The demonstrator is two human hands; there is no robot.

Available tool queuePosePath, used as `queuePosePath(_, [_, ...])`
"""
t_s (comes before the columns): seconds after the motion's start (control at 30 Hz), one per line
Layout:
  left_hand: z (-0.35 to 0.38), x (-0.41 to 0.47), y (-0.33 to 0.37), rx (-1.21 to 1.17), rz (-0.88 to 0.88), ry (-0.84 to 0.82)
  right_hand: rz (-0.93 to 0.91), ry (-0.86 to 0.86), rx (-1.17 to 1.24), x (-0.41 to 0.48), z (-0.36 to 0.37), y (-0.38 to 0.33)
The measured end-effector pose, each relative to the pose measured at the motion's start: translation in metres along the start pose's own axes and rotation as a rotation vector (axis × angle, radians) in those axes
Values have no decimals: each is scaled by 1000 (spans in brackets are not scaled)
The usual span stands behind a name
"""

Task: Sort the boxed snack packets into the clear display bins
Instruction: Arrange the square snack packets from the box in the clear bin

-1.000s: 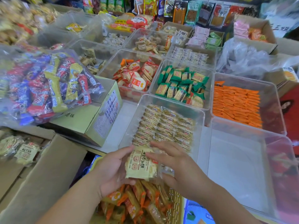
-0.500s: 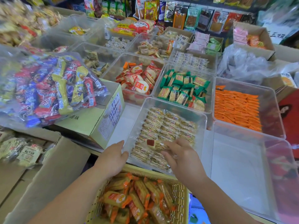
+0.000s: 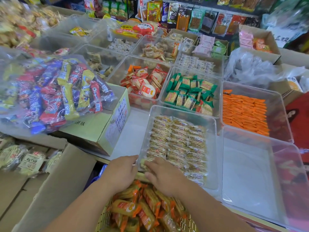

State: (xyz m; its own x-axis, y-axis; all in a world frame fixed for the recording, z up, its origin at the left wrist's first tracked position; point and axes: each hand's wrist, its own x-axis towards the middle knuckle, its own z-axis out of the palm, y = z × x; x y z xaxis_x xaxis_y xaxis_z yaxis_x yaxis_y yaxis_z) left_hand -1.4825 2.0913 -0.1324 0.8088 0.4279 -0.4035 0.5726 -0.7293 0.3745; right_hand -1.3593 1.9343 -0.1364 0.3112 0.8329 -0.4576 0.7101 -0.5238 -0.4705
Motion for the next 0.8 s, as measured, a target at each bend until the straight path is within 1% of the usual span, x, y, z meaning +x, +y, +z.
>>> queuePosePath(0.1, [0,-9,-1,30,24,64,3,22,27,-5,-1,4])
queuePosePath(0.23, [-6,-38,-8,-31,85,238,6,76,51,-12,-7,-3])
queuePosePath(0.33, [-13,-74,-22,-102,101,342,6,213,-7,-15,-12,-19])
queuePosePath(0.43, [-22,-116,-44,-167,88,462,-47,319,12,-13,-13,-55])
queuePosePath(0.53, [-29,-159,-77,-208,4,578,-184,333,-11,-11,3,-113])
queuePosePath(0.6, [-32,-180,-106,-243,-94,630,-281,297,-2,-10,19,-153])
queuePosePath(0.7, [-40,-198,-159,-344,-236,638,-395,262,-32,1,46,-210])
queuePosePath(0.73, [-44,-201,-178,-361,-271,637,-414,264,-43,7,54,-228])
queuePosePath(0.8, [-54,-203,-217,-382,-351,581,-419,263,-56,22,70,-263])
